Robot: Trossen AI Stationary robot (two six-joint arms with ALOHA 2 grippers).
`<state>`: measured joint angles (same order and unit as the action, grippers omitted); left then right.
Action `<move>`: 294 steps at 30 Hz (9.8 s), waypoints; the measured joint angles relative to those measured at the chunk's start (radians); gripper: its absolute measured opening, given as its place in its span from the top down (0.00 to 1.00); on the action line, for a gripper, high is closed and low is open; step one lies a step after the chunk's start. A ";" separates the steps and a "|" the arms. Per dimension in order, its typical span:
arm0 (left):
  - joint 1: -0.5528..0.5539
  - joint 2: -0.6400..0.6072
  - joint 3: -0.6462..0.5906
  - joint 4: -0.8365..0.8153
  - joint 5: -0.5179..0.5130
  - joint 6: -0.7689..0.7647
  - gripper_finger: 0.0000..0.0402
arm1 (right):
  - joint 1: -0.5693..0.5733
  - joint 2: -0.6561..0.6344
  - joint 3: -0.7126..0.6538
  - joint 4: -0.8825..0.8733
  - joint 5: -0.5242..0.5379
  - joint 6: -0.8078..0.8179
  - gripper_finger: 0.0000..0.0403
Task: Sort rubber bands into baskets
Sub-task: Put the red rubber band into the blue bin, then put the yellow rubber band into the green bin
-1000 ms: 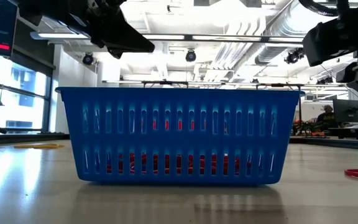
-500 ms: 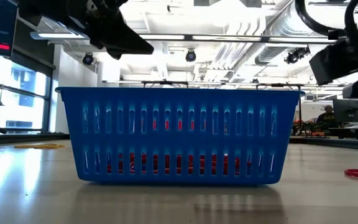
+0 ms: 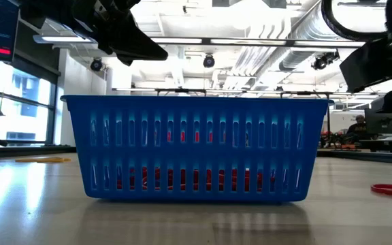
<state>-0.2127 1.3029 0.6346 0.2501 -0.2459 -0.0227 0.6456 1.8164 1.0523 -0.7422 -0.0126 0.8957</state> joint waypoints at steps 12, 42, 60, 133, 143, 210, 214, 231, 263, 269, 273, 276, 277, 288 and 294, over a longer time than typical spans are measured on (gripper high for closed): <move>0.000 0.000 0.000 0.009 -0.029 0.000 1.00 | 0.030 0.007 0.188 -0.184 0.270 -0.093 1.00; -0.078 -0.034 0.000 -0.003 -0.106 0.008 1.00 | -0.041 0.005 0.306 0.208 0.607 -0.618 1.00; -0.078 -0.034 0.000 -0.023 -0.106 0.027 1.00 | -0.209 0.068 0.288 0.378 0.190 -0.700 1.00; 0.082 -0.201 0.009 -0.904 0.114 -0.468 0.98 | -0.226 -0.266 -0.010 0.353 0.221 -0.665 1.00; 0.144 -0.163 0.008 -1.038 0.088 -0.706 0.82 | -0.224 -0.464 -0.214 0.568 0.249 -0.642 1.00; 0.489 0.122 0.338 -0.694 0.061 -0.081 1.00 | -0.306 -0.479 -0.396 0.878 0.274 -0.839 1.00; 0.556 0.193 0.423 -0.686 0.076 -0.011 1.00 | -0.321 -0.479 -0.396 0.889 0.265 -0.873 1.00; 0.725 0.536 0.680 -0.639 0.151 0.158 1.00 | -0.332 -0.479 -0.396 0.890 0.264 -0.889 1.00; 0.796 0.558 0.707 -0.650 0.331 0.279 1.00 | -0.382 -0.479 -0.396 0.921 0.213 -0.940 1.00; 0.788 0.558 0.718 -0.669 0.338 0.289 1.00 | -0.411 -0.479 -0.396 0.924 0.189 -0.949 1.00; 0.788 0.565 0.718 -0.667 0.338 0.290 1.00 | -0.428 -0.479 -0.396 0.929 0.160 -0.958 1.00; 0.795 0.586 0.719 -0.670 0.333 0.289 1.00 | -0.436 -0.479 -0.396 0.936 0.150 -0.971 1.00; 0.796 0.601 0.728 -0.679 0.331 0.289 1.00 | -0.438 -0.479 -0.396 0.937 0.150 -0.975 1.00; 0.795 0.732 0.841 -0.709 0.288 0.287 1.00 | -0.438 -0.478 -0.396 0.943 0.141 -0.977 1.00; 0.787 0.729 0.843 -0.763 0.286 0.295 1.00 | -0.439 -0.478 -0.396 0.941 0.139 -0.975 1.00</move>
<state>0.5747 2.0322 1.4780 -0.5132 0.0399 0.2718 0.2070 1.3380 0.6559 0.1986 0.1268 -0.0792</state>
